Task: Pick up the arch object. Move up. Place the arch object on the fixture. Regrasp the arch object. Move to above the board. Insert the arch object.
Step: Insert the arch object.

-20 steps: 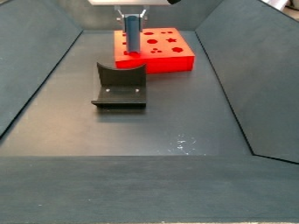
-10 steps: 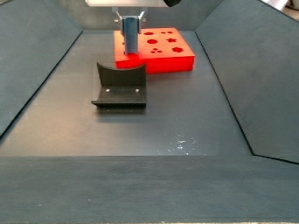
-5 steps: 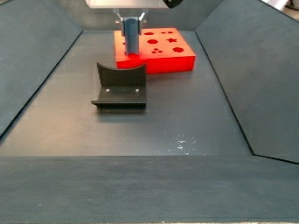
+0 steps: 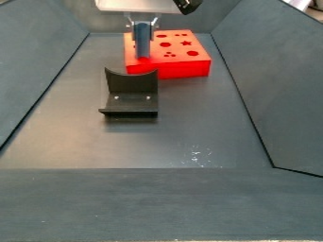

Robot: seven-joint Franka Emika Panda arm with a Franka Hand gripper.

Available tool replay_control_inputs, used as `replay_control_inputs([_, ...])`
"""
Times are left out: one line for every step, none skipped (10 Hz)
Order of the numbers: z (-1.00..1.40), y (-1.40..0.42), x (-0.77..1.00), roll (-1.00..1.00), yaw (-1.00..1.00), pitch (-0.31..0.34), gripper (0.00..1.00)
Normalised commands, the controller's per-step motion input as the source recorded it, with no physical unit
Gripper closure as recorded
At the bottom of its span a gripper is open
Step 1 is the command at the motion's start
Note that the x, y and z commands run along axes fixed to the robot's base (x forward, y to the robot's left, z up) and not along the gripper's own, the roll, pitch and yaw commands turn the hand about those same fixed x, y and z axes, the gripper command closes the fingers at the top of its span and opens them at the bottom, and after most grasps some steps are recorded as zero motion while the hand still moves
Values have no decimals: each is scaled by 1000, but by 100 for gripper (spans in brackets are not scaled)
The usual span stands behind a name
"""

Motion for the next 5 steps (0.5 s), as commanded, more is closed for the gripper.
replay_control_inputs([100, 166, 171, 143, 0, -361, 100])
replay_control_inputs([60, 143, 129, 216, 0, -276, 100])
replay_control_inputs([-220, 0, 49, 361, 0, -7, 100])
replay_control_inputs([-349, 0, 0, 436, 117, 74, 100])
replay_control_inputs([-417, 0, 0, 341, 237, 134, 100])
